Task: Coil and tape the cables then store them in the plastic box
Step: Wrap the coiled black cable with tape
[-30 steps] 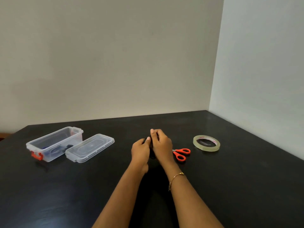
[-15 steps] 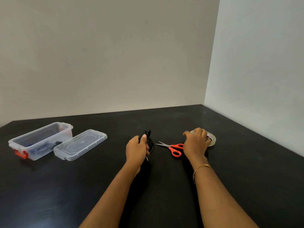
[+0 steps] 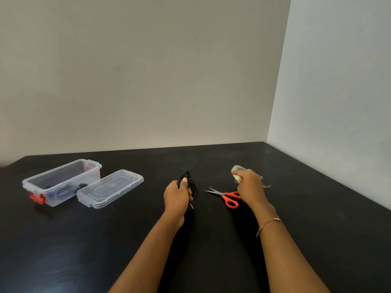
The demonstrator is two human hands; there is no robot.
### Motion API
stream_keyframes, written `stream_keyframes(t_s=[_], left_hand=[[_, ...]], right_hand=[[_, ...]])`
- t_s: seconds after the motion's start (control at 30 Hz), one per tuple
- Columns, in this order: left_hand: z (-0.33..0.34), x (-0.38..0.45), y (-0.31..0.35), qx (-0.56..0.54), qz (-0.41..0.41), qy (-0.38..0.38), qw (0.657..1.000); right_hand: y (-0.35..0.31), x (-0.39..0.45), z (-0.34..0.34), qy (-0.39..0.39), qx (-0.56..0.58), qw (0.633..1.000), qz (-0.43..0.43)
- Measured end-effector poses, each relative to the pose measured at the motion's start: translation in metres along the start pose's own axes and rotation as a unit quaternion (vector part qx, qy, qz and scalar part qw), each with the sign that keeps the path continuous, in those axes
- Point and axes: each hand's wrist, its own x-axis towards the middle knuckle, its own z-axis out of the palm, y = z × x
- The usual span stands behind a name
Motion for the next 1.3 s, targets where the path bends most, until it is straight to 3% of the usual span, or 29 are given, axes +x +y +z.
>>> stream_keyframes(t_s=[0.17, 0.4, 0.77, 1.07, 1.3], left_hand=[[-0.005, 0.000, 0.005, -0.037, 0.027, 0.028, 0.999], [-0.009, -0.002, 0.015, -0.088, 0.047, 0.039, 0.994], [-0.018, -0.004, 0.020, -0.020, 0.038, 0.039, 0.998], [-0.026, -0.009, 0.032, -0.063, -0.017, -0.015, 0.998], [-0.026, -0.006, 0.031, -0.102, -0.046, 0.034, 0.993]], right_hand=[[-0.024, -0.010, -0.005, 0.019, 0.135, 0.988, -0.076], [-0.053, -0.024, -0.011, -0.029, 0.259, 0.958, -0.121], [-0.075, -0.038, 0.002, -0.108, 0.216, 0.947, -0.212], [-0.077, -0.039, 0.007, -0.079, 0.213, 0.934, -0.275], [-0.075, -0.036, 0.009, -0.013, 0.186, 0.926, -0.329]])
